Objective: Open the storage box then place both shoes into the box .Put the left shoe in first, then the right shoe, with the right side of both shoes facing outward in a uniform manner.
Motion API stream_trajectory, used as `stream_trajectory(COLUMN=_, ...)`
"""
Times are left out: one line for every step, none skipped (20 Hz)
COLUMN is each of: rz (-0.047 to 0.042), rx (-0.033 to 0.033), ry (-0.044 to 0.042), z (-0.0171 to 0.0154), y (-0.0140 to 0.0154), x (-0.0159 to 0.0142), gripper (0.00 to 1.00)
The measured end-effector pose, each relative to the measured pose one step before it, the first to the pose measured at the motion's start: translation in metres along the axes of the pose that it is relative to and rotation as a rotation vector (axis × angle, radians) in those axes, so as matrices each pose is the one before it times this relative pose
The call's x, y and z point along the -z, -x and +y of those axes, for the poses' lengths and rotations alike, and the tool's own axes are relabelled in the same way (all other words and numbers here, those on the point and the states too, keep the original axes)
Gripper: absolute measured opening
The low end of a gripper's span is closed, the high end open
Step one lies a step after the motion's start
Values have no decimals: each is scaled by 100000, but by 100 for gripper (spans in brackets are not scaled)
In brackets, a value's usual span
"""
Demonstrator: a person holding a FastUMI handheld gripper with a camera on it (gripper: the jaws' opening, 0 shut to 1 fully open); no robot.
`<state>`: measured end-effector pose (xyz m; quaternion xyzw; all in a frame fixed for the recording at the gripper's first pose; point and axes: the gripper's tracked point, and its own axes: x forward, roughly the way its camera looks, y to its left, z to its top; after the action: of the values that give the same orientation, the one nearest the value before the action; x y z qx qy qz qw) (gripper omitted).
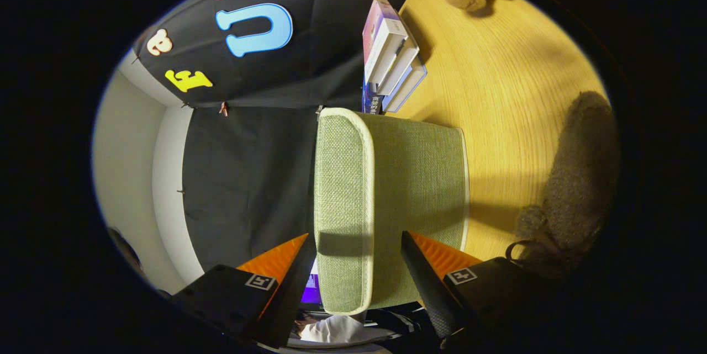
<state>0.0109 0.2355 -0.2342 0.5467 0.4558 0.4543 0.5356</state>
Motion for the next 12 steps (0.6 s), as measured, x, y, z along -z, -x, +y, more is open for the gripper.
stream_trajectory(rz=-929, rx=-1055, ry=-78, z=142, y=-23, x=-91, gripper=96)
stream_trajectory(rz=-778, rx=-1876, ry=-749, z=316, y=-67, x=-137, gripper=95)
stream_trajectory(rz=-116, rx=-1033, ry=-1116, z=248, y=-36, x=30, gripper=82)
stream_trajectory(rz=348, rx=-485, ry=-794, z=17, y=16, x=98, gripper=78)
stream_trajectory(rz=-74, rx=-2652, ry=-1360, z=538, y=100, x=40, gripper=76)
stream_trajectory(rz=-243, rx=258, ry=-948, z=-82, y=-372, x=-49, gripper=67)
stream_trajectory(rz=547, rx=-220, ry=-59, z=1, y=494, x=166, gripper=57)
stream_trajectory(rz=-234, rx=-367, ry=1107, z=-227, y=250, x=14, gripper=45)
stream_trajectory(rz=-1499, rx=-1045, ry=-898, z=188, y=260, x=-252, gripper=33)
stream_trajectory(rz=-1289, rx=-2200, ry=-2464, z=884, y=-196, x=-372, gripper=21)
stream_trajectory(rz=-1176, rx=884, ry=2277, z=-30, y=-176, x=20, gripper=8)
stream_trajectory(rz=-214, rx=776, ry=1386, z=-8, y=9, x=80, gripper=8)
